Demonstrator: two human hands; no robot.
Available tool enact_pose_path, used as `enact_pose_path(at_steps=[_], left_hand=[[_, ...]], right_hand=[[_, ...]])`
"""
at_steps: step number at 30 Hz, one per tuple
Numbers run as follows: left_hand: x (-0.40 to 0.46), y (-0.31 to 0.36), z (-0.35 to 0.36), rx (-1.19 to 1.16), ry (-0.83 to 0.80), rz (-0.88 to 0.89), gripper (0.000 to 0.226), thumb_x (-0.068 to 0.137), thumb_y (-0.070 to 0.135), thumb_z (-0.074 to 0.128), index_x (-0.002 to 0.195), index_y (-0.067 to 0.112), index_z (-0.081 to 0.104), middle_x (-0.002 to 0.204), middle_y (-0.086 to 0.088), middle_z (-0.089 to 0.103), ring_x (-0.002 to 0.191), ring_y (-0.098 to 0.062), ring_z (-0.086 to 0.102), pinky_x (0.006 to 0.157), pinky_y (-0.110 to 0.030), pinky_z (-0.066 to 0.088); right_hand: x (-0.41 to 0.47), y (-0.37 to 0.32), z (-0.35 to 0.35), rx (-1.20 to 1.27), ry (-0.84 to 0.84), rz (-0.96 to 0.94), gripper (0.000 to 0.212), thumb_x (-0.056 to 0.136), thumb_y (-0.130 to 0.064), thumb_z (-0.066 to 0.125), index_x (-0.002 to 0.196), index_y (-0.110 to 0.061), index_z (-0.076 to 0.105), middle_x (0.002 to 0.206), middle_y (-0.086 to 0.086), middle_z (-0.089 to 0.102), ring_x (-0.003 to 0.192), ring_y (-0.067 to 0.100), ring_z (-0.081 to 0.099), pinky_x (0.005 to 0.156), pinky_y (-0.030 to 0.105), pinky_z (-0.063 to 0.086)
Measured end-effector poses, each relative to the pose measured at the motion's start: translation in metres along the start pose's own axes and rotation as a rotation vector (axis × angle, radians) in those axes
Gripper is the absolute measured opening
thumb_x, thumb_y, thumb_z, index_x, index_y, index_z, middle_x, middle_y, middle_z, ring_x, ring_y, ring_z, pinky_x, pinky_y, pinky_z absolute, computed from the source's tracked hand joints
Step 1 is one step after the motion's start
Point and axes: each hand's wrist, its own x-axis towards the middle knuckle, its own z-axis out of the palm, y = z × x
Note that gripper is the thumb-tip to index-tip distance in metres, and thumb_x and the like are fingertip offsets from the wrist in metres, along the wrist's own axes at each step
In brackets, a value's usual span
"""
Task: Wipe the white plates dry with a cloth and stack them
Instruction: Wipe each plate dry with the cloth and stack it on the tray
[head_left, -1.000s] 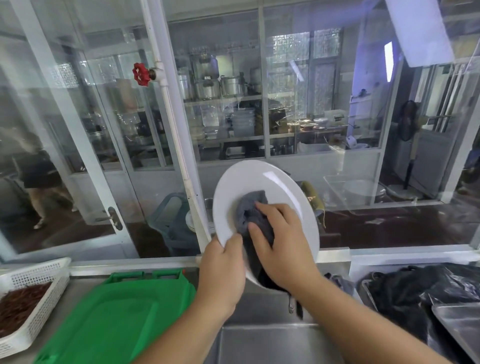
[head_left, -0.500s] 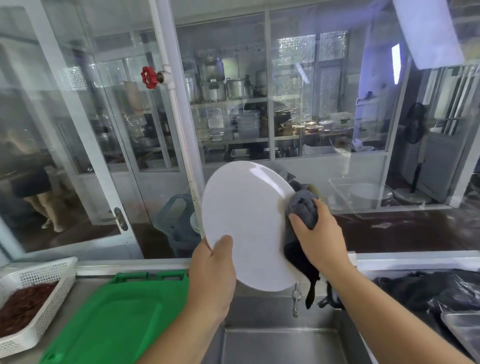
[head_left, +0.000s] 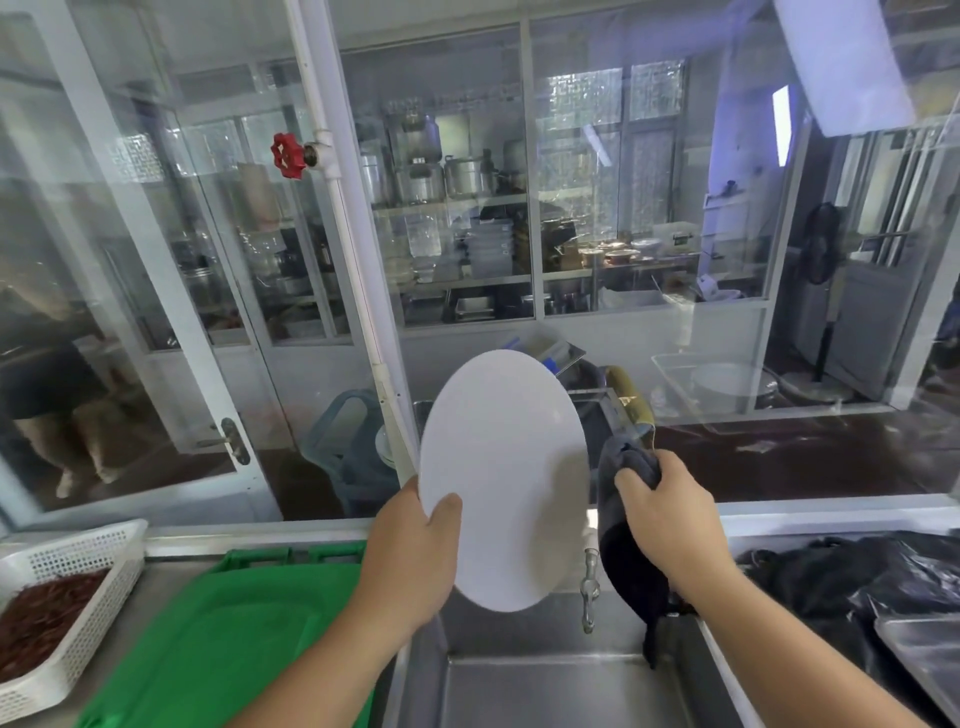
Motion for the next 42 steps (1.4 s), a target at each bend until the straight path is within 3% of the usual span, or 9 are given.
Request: enact_pose_path(at_steps=[6,14,19,23,32,35,37,39,42], left_hand=[[-0.004,0.011,-0.003,0.343,-0.008,0.284,0.038,0.109,0.030,0.046,0.146,0.033,0.056,0.118,0.011,0.068,0.103,-0.013,0.065,0.089,-0.033,0.057],[-0.007,0.019,-0.004,0.734,-0.186,0.591,0.058,0.095,0.019,0.061,0.150,0.026,0.044,0.127,-0.002,0.071,0.102,-0.031,0.071,0.080,-0.048,0.058],[-0.006,0.017,-0.006,1.083,-0.178,0.774,0.060,0.076,0.009,0.078,0.133,0.009,0.060,0.107,-0.003,0.076,0.076,-0.026,0.075,0.055,-0.040,0.060],[-0.007,0.014,-0.002,1.061,-0.192,0.867,0.048,0.088,0.009,0.059,0.135,0.012,0.050,0.115,-0.004,0.071,0.090,-0.027,0.074,0.067,-0.042,0.061],[-0.007,0.007,0.002,0.966,-0.101,0.970,0.052,0.071,0.009,0.081,0.121,0.013,0.067,0.112,-0.002,0.076,0.090,-0.019,0.076,0.063,-0.033,0.062],[-0.002,0.008,-0.005,0.869,-0.204,0.861,0.069,0.081,0.022,0.073,0.148,0.022,0.052,0.150,0.005,0.058,0.130,-0.015,0.061,0.103,-0.035,0.056],[0.004,0.005,-0.014,0.764,-0.401,0.741,0.079,0.092,0.044,0.062,0.162,0.041,0.024,0.169,0.023,0.024,0.153,0.000,0.026,0.125,-0.023,0.023],[0.008,0.001,-0.021,0.605,-0.510,0.614,0.080,0.094,0.065,0.055,0.159,0.061,0.009,0.167,0.039,0.001,0.155,0.013,0.000,0.120,-0.015,0.005],[0.012,-0.004,-0.025,0.115,-0.319,0.326,0.065,0.089,0.071,0.056,0.145,0.076,0.023,0.157,0.048,0.020,0.146,0.023,0.019,0.115,-0.006,0.021]], right_hand=[[-0.017,-0.041,-0.016,1.031,-0.321,0.341,0.025,0.097,-0.026,0.065,0.094,-0.010,0.084,0.102,0.017,0.080,0.084,0.032,0.079,0.068,0.047,0.066],[-0.020,-0.058,-0.030,1.112,-0.636,0.316,0.071,0.087,-0.060,0.078,0.129,-0.003,0.072,0.132,0.028,0.068,0.120,0.049,0.067,0.103,0.067,0.050],[-0.026,-0.051,-0.030,1.062,-0.656,0.390,0.082,0.070,-0.047,0.095,0.129,0.004,0.069,0.127,0.031,0.069,0.112,0.049,0.070,0.091,0.064,0.057],[-0.026,-0.038,-0.023,1.082,-0.546,0.436,0.066,0.072,-0.031,0.093,0.124,0.004,0.072,0.111,0.026,0.075,0.093,0.041,0.077,0.077,0.053,0.062],[-0.025,-0.015,-0.012,1.135,-0.520,0.390,0.049,0.071,-0.022,0.082,0.112,0.004,0.078,0.105,0.022,0.074,0.085,0.034,0.075,0.077,0.041,0.064],[-0.024,-0.010,-0.010,1.158,-0.524,0.358,0.042,0.066,-0.023,0.085,0.101,0.000,0.082,0.106,0.020,0.076,0.089,0.034,0.076,0.081,0.041,0.064],[-0.023,-0.006,-0.012,1.178,-0.510,0.357,0.042,0.061,-0.025,0.087,0.096,-0.002,0.084,0.104,0.018,0.077,0.090,0.034,0.076,0.083,0.042,0.063],[-0.022,-0.001,-0.014,1.225,-0.493,0.363,0.035,0.067,-0.023,0.084,0.096,-0.003,0.084,0.105,0.017,0.077,0.091,0.035,0.077,0.080,0.044,0.064],[-0.022,0.007,-0.020,1.269,-0.472,0.334,0.032,0.076,-0.024,0.077,0.100,-0.005,0.084,0.110,0.017,0.077,0.093,0.035,0.077,0.076,0.044,0.064]])
